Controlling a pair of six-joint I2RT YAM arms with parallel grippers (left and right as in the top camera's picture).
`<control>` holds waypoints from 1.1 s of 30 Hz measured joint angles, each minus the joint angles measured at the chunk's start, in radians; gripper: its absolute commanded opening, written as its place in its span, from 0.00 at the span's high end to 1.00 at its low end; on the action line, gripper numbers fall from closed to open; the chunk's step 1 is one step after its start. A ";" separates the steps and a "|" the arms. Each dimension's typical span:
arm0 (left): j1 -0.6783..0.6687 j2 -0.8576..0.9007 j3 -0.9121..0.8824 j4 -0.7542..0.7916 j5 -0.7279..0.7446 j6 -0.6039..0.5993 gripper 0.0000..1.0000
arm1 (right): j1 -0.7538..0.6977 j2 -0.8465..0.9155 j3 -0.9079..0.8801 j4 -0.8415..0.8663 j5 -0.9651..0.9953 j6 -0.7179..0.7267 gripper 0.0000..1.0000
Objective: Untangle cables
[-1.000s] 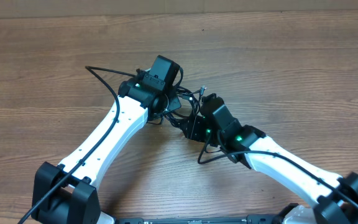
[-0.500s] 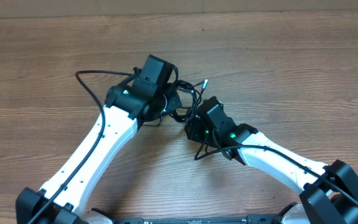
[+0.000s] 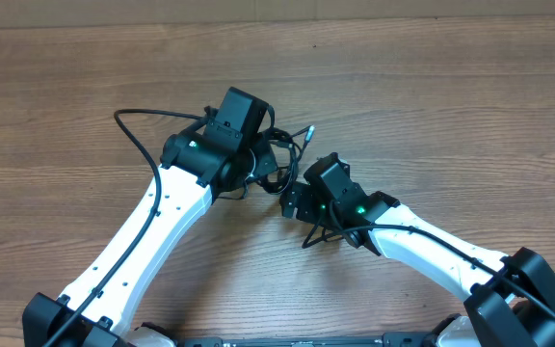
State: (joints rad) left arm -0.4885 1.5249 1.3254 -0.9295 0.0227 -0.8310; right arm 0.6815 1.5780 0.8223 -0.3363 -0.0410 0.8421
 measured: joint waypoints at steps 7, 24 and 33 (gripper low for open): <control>-0.001 0.000 0.000 -0.035 -0.057 0.000 0.96 | 0.000 0.000 0.000 -0.013 -0.003 -0.002 0.00; -0.001 0.000 0.000 -0.055 -0.140 0.003 0.96 | 0.000 0.000 0.000 0.058 -0.027 -0.006 0.20; -0.001 0.000 0.000 -0.091 -0.190 0.003 0.96 | -0.004 -0.013 0.000 0.050 -0.181 -0.020 0.23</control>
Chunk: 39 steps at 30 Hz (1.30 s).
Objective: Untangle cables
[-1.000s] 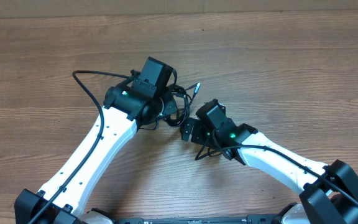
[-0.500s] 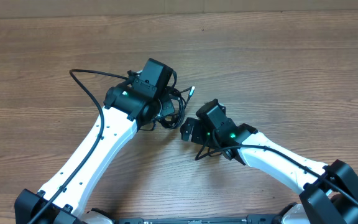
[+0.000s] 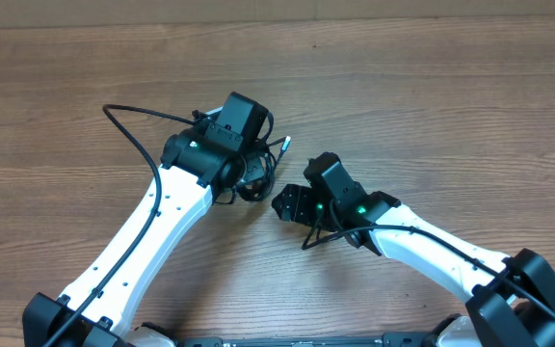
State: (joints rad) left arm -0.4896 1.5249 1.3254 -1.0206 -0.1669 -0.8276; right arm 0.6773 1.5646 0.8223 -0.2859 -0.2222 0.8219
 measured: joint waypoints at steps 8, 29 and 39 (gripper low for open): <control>0.000 0.000 0.000 0.000 -0.017 0.000 0.96 | -0.069 -0.058 0.000 0.087 -0.089 -0.014 0.25; 0.000 0.000 0.000 0.049 0.124 0.016 0.96 | -0.034 -0.058 0.000 0.120 -0.083 0.012 0.54; 0.000 0.000 0.000 0.081 0.203 0.010 0.96 | -0.034 -0.059 0.000 0.034 -0.011 0.039 0.56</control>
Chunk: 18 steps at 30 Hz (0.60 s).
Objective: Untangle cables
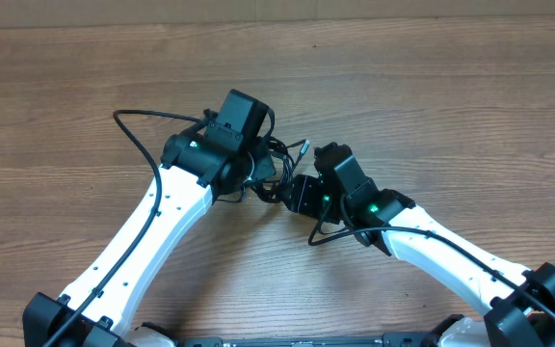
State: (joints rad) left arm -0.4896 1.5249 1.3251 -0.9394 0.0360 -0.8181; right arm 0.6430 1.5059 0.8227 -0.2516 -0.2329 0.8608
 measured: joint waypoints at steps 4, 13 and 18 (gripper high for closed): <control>0.004 0.000 0.000 0.034 0.079 -0.038 0.96 | 0.000 0.000 0.000 -0.006 0.028 0.003 0.56; 0.052 0.000 0.000 0.090 0.276 -0.159 0.96 | -0.001 -0.002 0.000 -0.001 0.050 0.004 0.56; 0.074 0.000 -0.002 0.207 0.412 -0.199 0.96 | -0.005 -0.015 0.000 0.031 0.058 0.014 0.55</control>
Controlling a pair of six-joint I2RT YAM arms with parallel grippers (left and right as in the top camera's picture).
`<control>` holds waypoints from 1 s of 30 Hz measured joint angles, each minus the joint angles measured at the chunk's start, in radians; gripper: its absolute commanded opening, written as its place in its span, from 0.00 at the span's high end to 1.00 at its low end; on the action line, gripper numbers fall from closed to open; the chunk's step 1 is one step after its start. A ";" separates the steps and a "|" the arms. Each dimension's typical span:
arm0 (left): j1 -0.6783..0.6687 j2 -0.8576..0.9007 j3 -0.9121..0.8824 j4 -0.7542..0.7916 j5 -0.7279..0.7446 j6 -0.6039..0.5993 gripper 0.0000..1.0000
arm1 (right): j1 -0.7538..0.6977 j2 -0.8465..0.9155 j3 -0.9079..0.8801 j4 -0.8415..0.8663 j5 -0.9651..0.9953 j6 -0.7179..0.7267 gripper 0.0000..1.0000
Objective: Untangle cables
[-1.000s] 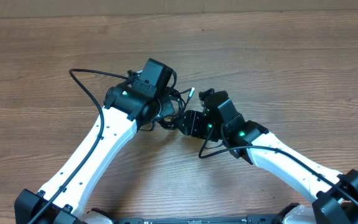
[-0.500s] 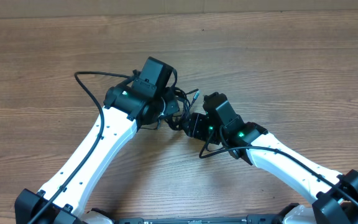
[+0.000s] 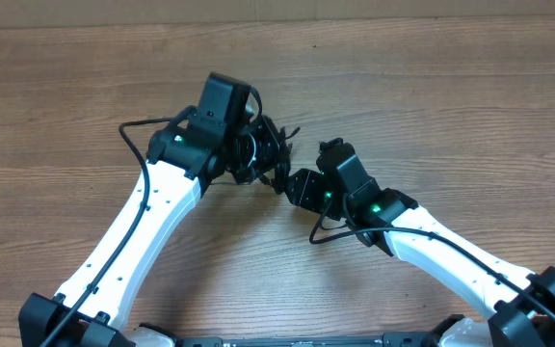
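A tangle of thin black cables [image 3: 271, 142] lies bunched at the middle of the wooden table [image 3: 432, 87], with one loose end [image 3: 291, 130] sticking out to the right. My left gripper [image 3: 255, 157] is pressed into the tangle's left side, and the bundle hangs at its fingers. The wrist body hides most of the jaws. My right gripper [image 3: 284, 181] reaches in from the lower right and touches the tangle's lower edge. Its fingers are too dark and foreshortened to read.
The left arm's own black wiring loop [image 3: 133, 130] arcs out to the left of its wrist. A loop of the right arm's wiring [image 3: 322, 231] hangs below its wrist. Bare wood surrounds the arms on all sides.
My left wrist has turned and shifted a little left and up, and the tangle has gone with it and bunched tighter. The right gripper stays at the tangle's lower right edge.
At first both grippers were at the tangle. Then the left gripper and the bundle stood further left, and the right gripper was apart from it. Later the right gripper was back at the bundle. Now the left wrist is turned, with the tangle between the two grippers.
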State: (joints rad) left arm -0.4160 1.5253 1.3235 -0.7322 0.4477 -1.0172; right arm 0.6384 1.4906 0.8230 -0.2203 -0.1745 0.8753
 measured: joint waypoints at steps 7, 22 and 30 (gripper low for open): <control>0.006 0.001 -0.001 0.078 0.080 -0.034 0.96 | -0.006 -0.005 0.002 0.038 -0.019 0.054 0.55; 0.013 0.001 -0.002 0.216 0.110 -0.122 0.96 | -0.010 -0.005 0.002 0.184 -0.137 0.107 0.54; 0.029 0.001 -0.003 0.269 0.088 -0.237 0.96 | -0.012 -0.005 0.008 0.123 -0.143 0.106 0.49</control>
State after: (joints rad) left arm -0.3874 1.5261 1.3201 -0.4637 0.5354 -1.2545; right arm 0.6262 1.4857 0.8307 -0.0971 -0.3180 0.9813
